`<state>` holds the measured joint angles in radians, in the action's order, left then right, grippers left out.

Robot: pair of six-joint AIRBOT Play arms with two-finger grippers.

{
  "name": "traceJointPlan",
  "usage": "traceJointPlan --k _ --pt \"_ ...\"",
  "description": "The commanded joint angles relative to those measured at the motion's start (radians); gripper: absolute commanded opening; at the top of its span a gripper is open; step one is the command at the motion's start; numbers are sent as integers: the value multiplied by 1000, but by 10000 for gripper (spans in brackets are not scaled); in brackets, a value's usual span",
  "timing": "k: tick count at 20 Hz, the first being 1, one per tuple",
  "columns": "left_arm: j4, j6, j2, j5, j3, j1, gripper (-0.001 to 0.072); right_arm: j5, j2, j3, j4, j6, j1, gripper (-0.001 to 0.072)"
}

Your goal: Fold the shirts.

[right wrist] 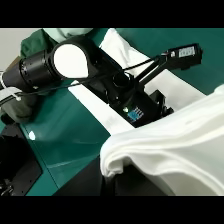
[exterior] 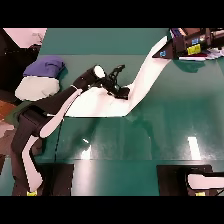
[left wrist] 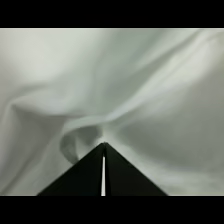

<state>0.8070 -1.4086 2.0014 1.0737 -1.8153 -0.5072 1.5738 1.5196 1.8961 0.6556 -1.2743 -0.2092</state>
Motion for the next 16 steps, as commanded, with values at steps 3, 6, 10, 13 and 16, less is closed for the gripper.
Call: traceJointPlan --k 3,6,10,13,16 --pt "63 3 -135 48 -13 108 23 -31 0 3 0 20 -67 17" --pt "102 14 -242 84 -13 221 23 -76 23 4 -2 30 -141 17" --pt "115 29 -366 158 -13 388 23 -174 112 4 -13 76 -308 18" --pt "138 29 -431 203 -13 483 24 -328 214 4 -11 159 -465 18" --pt "137 28 -458 264 -13 554 24 -432 338 71 -7 170 -579 22"
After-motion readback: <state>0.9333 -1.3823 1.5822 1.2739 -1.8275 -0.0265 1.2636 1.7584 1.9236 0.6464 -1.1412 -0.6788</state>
